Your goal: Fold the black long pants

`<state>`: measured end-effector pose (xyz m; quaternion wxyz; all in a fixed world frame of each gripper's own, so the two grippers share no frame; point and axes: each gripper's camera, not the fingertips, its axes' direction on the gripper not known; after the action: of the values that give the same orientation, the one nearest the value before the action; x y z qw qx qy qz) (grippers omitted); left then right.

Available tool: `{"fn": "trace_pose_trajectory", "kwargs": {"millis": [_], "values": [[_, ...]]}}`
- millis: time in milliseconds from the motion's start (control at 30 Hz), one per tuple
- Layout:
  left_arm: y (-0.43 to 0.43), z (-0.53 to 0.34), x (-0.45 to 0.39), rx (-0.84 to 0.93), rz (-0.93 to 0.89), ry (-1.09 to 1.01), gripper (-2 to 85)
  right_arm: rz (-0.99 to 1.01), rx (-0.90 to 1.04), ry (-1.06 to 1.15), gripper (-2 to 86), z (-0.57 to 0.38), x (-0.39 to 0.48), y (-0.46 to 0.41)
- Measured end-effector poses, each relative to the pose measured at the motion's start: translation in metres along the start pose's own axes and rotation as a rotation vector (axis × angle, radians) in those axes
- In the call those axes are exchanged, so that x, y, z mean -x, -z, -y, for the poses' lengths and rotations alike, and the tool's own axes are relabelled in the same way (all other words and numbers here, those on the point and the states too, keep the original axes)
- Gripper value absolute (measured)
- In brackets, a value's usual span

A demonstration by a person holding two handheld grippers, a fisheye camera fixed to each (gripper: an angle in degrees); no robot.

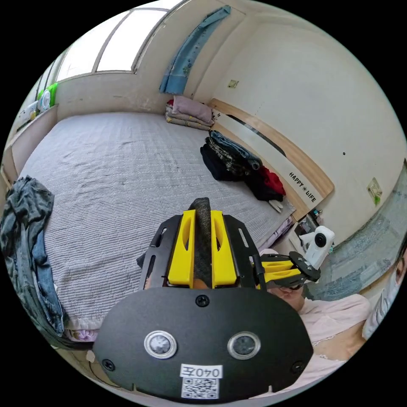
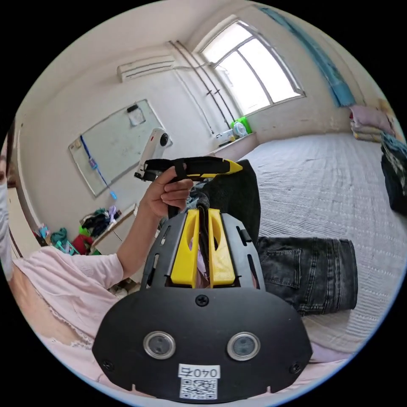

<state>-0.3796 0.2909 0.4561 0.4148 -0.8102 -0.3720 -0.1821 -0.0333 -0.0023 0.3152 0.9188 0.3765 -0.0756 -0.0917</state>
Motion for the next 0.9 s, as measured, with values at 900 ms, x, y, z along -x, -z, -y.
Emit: {"fn": "trace_pose_trajectory", "kwargs": {"millis": [900], "values": [[-0.234, -0.178, -0.034, -0.108, -0.178, -0.191, -0.3, -0.006, -0.082, -0.678, 10.2, -0.048, -0.284, 0.154]]}}
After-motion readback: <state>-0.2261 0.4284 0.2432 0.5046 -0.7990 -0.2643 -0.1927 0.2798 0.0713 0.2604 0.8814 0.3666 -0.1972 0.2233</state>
